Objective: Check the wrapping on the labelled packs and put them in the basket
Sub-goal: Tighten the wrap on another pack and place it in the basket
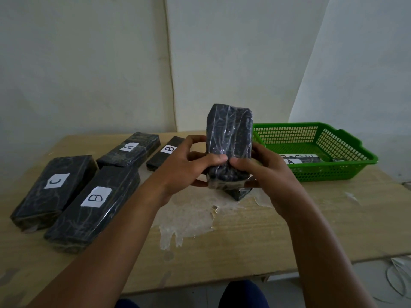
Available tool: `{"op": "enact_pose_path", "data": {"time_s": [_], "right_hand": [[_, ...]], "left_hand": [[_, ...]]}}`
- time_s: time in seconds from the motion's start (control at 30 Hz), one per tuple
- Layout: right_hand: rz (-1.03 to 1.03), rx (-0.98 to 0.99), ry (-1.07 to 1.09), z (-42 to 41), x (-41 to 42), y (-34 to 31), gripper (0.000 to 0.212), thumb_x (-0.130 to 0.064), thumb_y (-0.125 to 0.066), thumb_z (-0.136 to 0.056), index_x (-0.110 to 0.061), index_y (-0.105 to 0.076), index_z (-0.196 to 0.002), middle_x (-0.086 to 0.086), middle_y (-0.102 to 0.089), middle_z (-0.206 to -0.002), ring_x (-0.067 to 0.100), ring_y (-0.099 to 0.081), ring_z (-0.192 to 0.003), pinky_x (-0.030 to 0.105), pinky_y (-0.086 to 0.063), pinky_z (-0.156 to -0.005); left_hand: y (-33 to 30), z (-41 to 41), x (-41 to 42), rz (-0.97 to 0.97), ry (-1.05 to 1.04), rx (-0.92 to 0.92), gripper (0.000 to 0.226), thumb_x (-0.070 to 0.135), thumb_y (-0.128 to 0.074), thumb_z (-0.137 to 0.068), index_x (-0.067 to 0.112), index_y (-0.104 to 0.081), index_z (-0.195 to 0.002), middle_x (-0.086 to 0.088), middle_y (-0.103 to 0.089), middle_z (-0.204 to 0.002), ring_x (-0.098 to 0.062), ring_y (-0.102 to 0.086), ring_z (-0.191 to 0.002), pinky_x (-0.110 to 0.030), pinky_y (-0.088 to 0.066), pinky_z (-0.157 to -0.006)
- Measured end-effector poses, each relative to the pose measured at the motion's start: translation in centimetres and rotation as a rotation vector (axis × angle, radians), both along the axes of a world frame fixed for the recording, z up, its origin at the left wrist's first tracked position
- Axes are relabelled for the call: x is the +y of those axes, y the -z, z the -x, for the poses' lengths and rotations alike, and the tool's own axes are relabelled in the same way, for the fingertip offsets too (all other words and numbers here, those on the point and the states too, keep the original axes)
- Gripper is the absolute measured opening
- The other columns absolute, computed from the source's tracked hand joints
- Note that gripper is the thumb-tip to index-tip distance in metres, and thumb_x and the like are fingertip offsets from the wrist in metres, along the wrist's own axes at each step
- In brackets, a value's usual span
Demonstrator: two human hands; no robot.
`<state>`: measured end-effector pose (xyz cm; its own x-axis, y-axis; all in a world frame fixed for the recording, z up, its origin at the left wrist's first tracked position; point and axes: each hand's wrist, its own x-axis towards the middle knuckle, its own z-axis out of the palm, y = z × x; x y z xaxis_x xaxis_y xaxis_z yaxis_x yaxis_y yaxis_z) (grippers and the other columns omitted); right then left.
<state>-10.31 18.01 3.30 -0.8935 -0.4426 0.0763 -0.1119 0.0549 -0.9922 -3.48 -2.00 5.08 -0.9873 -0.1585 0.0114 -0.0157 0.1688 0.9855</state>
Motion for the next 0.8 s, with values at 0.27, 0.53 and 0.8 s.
{"op": "enact_pose_path", "data": {"time_s": [0.27, 0.53, 0.8], "right_hand": [[0.046, -0.061, 0.011, 0.3, -0.3, 0.0, 0.047, -0.024, -0.08, -0.088, -0.026, -0.067, -0.133, -0.003, -0.078, -0.118, 0.017, -0.078, -0.101, 0.036, -0.065, -0.077], [0.043, -0.051, 0.014, 0.2, -0.3, 0.1, 0.048, -0.029, -0.081, -0.086, -0.028, -0.068, -0.132, -0.002, -0.079, -0.114, 0.017, -0.078, -0.1, 0.034, -0.064, -0.075], [0.127, -0.019, -0.006, -0.7, 0.0, -0.2, 0.067, -0.059, -0.066, -0.08, -0.028, -0.063, -0.139, -0.005, -0.079, -0.119, 0.014, -0.075, -0.11, 0.037, -0.061, -0.092]], "left_hand": [[0.0, 0.2, 0.2, -0.023, -0.029, -0.012, 0.054, 0.023, -0.083, -0.085, 0.023, -0.058, -0.133, -0.008, -0.082, -0.104, -0.028, -0.08, -0.091, -0.055, -0.066, -0.081], [0.2, 0.3, 0.4, 0.0, -0.037, -0.014, 0.051, 0.024, -0.081, -0.088, 0.022, -0.058, -0.133, -0.004, -0.082, -0.101, -0.025, -0.081, -0.089, -0.053, -0.066, -0.08], [0.1, 0.8, 0.2, -0.08, -0.059, -0.054, 0.028, 0.043, -0.059, -0.1, 0.021, -0.076, -0.105, -0.001, -0.08, -0.101, -0.023, -0.078, -0.095, -0.047, -0.064, -0.082]]}}
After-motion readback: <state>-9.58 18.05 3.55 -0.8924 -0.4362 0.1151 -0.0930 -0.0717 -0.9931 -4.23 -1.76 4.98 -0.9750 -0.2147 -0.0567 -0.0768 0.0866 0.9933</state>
